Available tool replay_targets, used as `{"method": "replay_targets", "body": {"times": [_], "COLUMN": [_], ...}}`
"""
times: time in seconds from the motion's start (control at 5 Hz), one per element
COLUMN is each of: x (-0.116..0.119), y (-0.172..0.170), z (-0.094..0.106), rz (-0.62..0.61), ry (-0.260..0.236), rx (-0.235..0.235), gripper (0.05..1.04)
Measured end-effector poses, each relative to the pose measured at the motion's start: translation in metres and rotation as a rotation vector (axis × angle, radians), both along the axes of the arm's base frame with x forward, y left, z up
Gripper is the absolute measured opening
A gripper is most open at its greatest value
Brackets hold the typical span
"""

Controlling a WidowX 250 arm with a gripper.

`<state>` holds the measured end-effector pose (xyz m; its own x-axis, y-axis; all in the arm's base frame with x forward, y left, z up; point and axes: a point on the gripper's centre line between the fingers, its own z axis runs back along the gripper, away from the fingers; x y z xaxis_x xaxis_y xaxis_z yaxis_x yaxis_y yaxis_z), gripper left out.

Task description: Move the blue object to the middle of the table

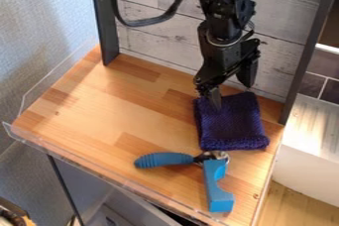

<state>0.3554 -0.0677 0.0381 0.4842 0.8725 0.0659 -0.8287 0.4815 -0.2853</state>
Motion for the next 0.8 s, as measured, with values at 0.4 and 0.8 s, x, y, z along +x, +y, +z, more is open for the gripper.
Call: {"method": "replay_targets", "body": {"times": [0.4,0.8], "x": [-0.011,-0.045], "y": [-0.001,-0.014], "z": [-0.016,-0.011], "rz": [-0.054,-0.200], "ry": [0.052,0.048], "rx": [0.019,0.025], "gripper": [1.000,1.000]}}
